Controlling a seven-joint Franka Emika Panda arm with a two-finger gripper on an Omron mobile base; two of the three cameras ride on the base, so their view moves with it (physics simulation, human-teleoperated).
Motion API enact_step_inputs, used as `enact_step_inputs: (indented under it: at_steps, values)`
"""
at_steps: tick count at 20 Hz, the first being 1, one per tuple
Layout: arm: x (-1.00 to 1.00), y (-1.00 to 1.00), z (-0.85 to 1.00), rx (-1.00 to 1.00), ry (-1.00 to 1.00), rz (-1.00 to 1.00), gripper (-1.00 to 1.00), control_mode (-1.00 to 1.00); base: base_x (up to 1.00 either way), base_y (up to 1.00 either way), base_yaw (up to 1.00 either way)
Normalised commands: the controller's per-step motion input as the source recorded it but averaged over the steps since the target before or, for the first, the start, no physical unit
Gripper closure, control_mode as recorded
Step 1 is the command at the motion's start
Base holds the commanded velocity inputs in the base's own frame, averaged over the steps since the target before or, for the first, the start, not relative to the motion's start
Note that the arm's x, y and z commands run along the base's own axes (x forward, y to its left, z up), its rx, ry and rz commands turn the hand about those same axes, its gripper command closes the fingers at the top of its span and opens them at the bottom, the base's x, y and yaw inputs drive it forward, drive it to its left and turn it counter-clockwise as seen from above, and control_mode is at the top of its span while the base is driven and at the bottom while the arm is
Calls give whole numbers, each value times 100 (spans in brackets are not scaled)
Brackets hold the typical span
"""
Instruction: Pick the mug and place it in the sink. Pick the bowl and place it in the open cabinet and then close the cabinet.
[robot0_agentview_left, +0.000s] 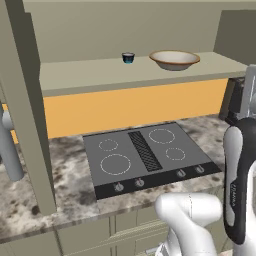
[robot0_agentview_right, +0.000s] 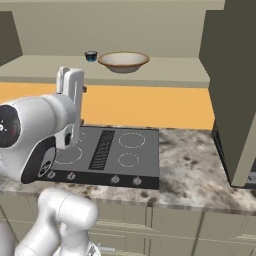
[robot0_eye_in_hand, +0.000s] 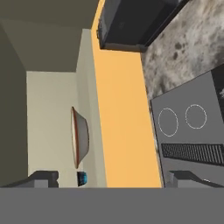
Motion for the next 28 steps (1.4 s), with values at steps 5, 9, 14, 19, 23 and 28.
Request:
enact_step_inputs:
  at_steps: [5, 9, 14, 19, 23, 28]
  values:
    - [-80, -10, 26, 0, -8, 0, -100, -100, 0, 0, 0]
    - [-78, -37, 6, 1, -2, 0, -100, -100, 0, 0, 0]
    - [-50, -45, 4, 1, -1, 0, -100, -100, 0, 0, 0]
    - [-25, -43, 28, 0, 0, 0, -100, -100, 0, 0, 0]
    - [-18, -41, 37, 0, 0, 0, -100, -100, 0, 0, 0]
    - [-32, -47, 22, 1, 0, 0, -100, -100, 0, 0, 0]
